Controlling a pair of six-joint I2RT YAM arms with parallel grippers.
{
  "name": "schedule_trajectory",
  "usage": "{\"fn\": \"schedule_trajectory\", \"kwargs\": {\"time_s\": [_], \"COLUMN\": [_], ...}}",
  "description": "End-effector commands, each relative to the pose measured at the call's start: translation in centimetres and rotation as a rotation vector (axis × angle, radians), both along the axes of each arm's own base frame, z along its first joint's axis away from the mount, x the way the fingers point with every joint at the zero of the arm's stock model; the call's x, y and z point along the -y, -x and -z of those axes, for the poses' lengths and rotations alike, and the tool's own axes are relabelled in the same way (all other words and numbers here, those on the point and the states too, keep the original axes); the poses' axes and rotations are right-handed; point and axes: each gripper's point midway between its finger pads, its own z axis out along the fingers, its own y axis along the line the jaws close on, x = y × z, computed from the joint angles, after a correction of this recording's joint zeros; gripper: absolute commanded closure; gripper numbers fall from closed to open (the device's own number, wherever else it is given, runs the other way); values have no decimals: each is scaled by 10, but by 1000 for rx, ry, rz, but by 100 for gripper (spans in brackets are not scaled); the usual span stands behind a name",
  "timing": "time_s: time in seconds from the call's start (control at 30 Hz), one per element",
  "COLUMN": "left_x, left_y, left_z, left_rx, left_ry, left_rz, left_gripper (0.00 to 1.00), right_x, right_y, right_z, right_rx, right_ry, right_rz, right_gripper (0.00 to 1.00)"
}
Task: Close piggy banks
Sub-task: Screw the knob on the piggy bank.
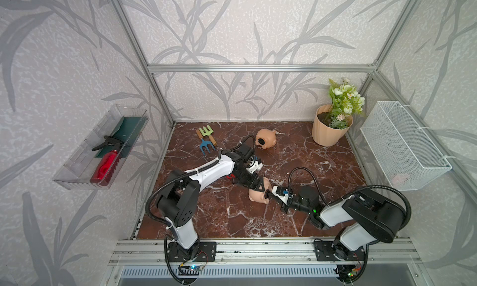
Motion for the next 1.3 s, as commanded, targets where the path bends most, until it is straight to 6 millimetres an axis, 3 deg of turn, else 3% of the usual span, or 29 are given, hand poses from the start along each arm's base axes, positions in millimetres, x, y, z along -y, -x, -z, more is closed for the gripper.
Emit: {"fn": "schedule_trajectory", "kwargs": {"time_s": [0.0, 1.27], "left_x": [-10, -6], "left_y": [6, 5], "left_z": [18, 17], "left_rx": [-32, -42], "left_ry": [-66, -59], "left_rz": [8, 17], "left_gripper": [16, 16], "right_x": [-5, -11], "right_y": [-4, -7], "right_z": [-8, 5], "right_rx": [35, -61], "right_ry": [-14, 18], "right_rz": [-16, -34], "right_gripper": [100, 100]}}
